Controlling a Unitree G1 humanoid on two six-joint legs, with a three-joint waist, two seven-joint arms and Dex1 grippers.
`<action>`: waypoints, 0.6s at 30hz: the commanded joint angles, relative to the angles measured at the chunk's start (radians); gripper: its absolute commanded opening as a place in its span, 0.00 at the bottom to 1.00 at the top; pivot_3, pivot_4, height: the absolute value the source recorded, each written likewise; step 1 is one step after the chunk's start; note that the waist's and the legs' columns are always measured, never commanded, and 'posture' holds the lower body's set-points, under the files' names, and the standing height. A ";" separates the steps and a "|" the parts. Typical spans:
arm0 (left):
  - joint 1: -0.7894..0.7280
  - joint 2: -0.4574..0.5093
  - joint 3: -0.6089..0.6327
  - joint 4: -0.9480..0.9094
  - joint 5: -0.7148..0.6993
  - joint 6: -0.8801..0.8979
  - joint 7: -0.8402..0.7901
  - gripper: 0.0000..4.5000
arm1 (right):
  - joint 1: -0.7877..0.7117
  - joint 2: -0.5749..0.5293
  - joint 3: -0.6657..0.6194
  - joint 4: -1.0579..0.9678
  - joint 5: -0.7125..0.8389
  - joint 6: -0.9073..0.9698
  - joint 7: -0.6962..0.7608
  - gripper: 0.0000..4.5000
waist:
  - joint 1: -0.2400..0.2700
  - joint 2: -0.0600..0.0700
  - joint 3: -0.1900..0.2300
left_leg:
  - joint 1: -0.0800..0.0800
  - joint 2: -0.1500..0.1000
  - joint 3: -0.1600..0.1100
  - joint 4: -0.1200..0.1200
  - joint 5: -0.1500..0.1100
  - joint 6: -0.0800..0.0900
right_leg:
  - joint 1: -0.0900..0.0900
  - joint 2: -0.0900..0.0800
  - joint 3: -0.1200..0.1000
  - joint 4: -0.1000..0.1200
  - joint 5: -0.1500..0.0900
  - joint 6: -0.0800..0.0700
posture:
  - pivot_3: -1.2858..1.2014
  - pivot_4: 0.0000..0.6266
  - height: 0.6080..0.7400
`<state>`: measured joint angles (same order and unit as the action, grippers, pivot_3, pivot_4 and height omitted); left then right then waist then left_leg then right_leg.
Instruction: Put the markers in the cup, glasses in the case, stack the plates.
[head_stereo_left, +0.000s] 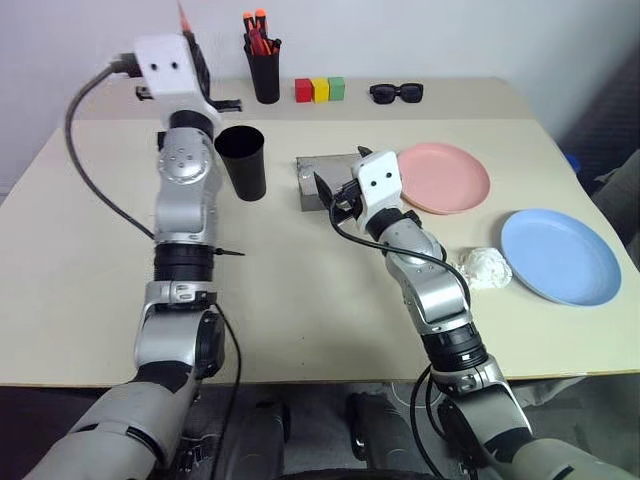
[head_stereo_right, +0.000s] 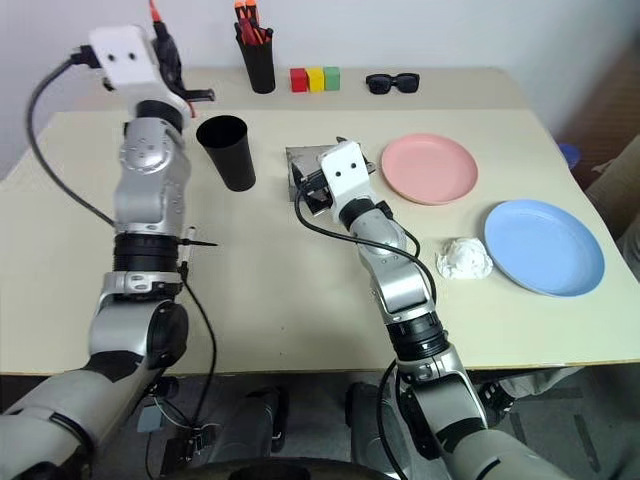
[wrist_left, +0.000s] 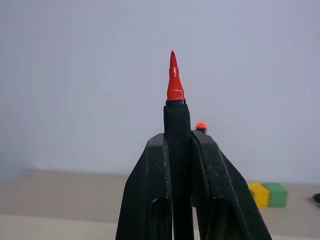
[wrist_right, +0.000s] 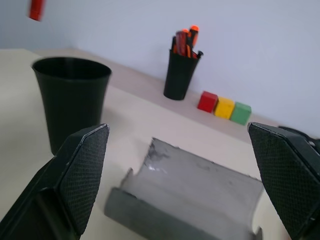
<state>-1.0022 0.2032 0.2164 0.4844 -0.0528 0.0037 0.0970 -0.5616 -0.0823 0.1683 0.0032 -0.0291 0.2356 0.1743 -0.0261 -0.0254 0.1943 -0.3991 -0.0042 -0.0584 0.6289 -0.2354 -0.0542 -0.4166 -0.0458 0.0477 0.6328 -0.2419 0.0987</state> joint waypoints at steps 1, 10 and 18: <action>-0.050 -0.003 0.004 0.091 -0.007 -0.097 0.001 0.01 | 0.010 0.023 0.000 -0.052 -0.002 -0.008 -0.010 1.00 | -0.001 0.000 0.000 | -0.001 0.000 0.000 0.000 0.000 0.000 | -0.001 0.000 0.000 0.001 0.000 0.000 | 0.52 0.24 1.00; -0.046 -0.014 -0.028 0.233 0.028 -0.170 0.030 0.01 | 0.029 0.041 0.001 -0.067 -0.001 0.006 -0.011 1.00 | 0.009 0.000 0.000 | -0.009 -0.001 -0.001 0.003 0.000 0.000 | -0.008 0.000 0.000 0.002 0.001 0.001 | 0.52 0.24 1.00; -0.029 -0.031 -0.031 0.236 0.025 -0.178 0.044 0.53 | 0.030 0.037 0.003 -0.062 0.001 0.007 0.000 1.00 | 0.010 0.000 0.000 | -0.009 -0.001 -0.001 0.003 0.000 0.000 | -0.008 0.000 0.000 0.002 0.001 0.001 | 0.52 0.24 1.00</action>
<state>-1.0247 0.1704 0.1897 0.7432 -0.0313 -0.1458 0.1370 -0.5234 -0.0495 0.1742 -0.0157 -0.0286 0.2504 0.1708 -0.0166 -0.0254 0.1943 -0.4078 -0.0050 -0.0592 0.6323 -0.2351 -0.0541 -0.4245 -0.0459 0.0476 0.6350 -0.2407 0.0999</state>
